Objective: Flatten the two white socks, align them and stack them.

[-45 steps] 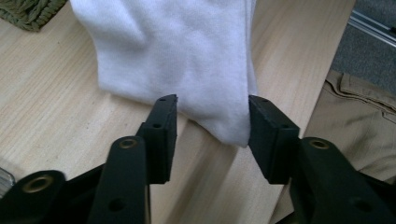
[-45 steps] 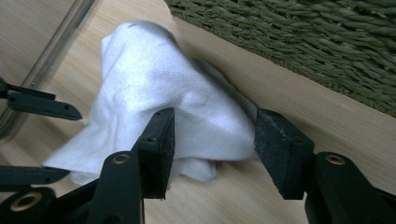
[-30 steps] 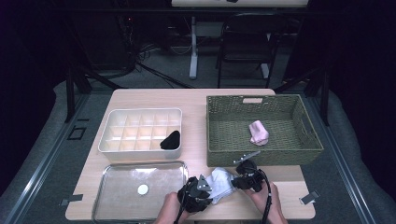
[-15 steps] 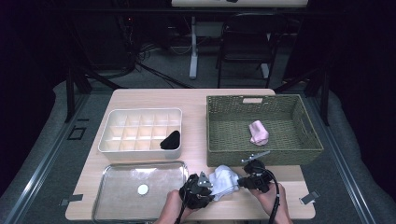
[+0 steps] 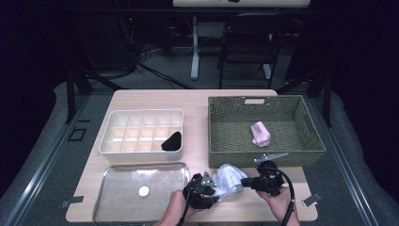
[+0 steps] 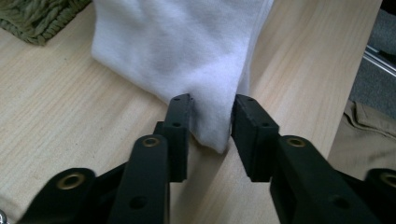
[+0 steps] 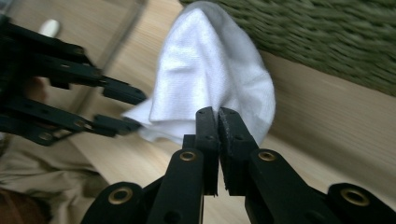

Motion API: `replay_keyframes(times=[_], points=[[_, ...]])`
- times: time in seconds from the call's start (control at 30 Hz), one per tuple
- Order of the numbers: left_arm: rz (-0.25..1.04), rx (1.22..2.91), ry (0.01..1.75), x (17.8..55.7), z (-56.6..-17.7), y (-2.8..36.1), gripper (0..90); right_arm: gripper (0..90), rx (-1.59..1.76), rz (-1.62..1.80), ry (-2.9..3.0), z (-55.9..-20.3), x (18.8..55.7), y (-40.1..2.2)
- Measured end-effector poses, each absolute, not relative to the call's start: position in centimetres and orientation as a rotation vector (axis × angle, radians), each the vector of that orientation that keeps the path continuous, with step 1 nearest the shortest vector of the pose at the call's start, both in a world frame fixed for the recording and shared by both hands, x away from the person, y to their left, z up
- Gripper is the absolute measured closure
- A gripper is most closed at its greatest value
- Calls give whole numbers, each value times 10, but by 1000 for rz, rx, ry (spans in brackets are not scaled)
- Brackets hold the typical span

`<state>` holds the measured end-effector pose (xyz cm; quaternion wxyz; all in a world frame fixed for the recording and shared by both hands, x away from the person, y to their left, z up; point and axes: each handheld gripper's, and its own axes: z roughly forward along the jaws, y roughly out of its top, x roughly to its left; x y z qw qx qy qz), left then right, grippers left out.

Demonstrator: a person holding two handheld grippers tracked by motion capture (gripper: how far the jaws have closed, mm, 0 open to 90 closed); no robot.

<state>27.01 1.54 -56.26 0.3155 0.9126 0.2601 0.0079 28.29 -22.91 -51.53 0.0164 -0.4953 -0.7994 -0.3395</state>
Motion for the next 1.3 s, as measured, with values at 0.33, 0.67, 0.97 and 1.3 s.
replay_keyframes(times=[0.33, 0.67, 0.97, 1.3], points=[[125, 2404, 727, 271, -541, 36, 389, 865, -1413, -1060, -2558, -513, 283, -194], [249, 2354, 749, 275, -523, 47, 362, 744, -1280, -951, -2636, -526, 288, -167], [262, 2372, 753, 284, -534, 44, 585, 509, -1412, -1052, -2588, -510, 281, -200], [250, 2417, 761, 287, -542, 44, 715, 547, -1518, -831, -2637, -542, 290, -185]])
